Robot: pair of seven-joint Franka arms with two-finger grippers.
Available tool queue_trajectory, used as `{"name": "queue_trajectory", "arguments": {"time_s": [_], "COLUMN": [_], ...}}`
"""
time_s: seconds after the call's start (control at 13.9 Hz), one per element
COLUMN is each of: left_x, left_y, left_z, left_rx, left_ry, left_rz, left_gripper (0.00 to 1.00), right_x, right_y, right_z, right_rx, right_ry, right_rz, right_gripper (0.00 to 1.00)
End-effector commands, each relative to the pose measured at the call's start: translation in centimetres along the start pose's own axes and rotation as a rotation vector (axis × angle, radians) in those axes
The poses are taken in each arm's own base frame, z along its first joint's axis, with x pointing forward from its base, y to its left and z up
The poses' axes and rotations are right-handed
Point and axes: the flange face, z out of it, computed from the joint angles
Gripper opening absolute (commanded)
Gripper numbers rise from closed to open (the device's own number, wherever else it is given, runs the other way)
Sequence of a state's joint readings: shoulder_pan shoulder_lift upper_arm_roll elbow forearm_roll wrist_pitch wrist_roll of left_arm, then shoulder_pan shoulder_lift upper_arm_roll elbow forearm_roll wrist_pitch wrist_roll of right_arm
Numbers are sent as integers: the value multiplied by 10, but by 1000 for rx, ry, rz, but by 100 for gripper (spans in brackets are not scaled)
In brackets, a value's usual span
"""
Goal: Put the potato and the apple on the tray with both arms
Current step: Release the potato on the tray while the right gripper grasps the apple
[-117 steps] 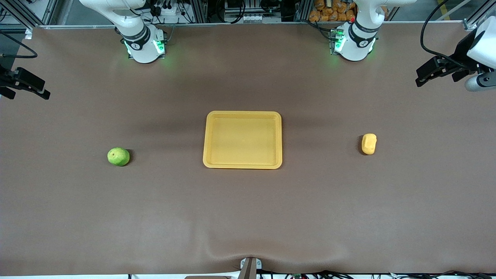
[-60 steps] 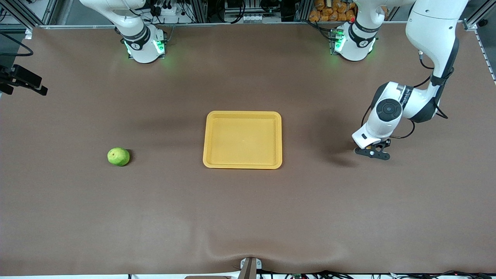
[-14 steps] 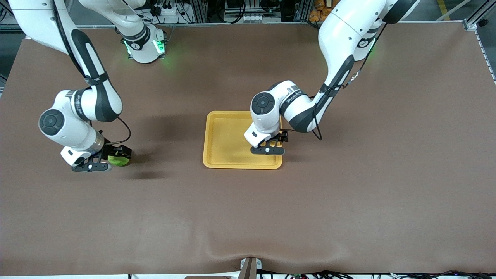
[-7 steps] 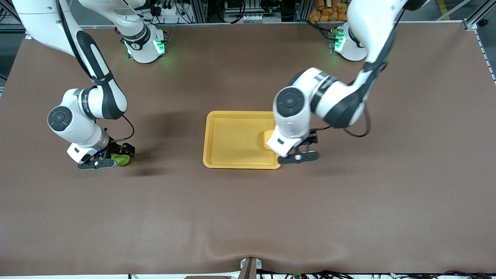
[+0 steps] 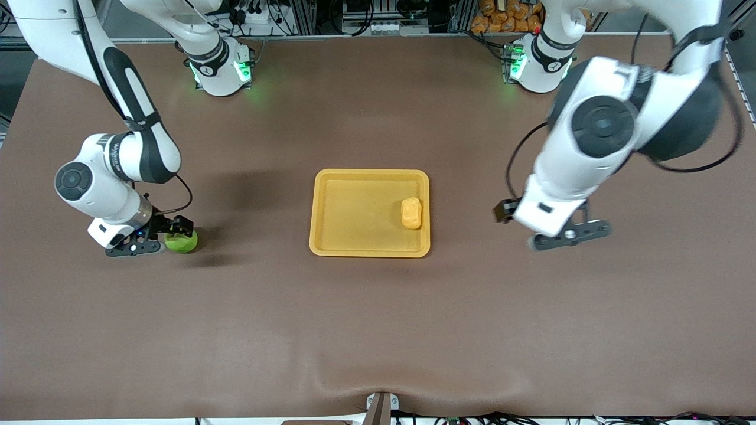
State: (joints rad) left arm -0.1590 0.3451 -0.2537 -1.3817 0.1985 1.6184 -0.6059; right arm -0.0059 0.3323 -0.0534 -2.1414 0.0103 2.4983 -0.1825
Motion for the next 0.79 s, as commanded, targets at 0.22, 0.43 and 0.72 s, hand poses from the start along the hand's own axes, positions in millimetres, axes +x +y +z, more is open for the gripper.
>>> {"name": "queue_trajectory", "arguments": {"time_s": [0.22, 0.43, 0.72], "left_x": [-6, -16, -12], "left_y": [-104, -125, -166], "left_z": [-53, -68, -78], "left_rx": [0, -1, -32], "left_ry": [10, 30, 36], "left_rz": [60, 38, 59], "left_gripper": [100, 100, 100], "right_x": [-6, -9, -12], "right_y": [4, 5, 7], "right_z": [-2, 13, 46], "right_rx": [-10, -1, 3], "right_ry": [-5, -30, -47], "right_rz": [-10, 1, 15], "right_gripper": [100, 100, 100]}}
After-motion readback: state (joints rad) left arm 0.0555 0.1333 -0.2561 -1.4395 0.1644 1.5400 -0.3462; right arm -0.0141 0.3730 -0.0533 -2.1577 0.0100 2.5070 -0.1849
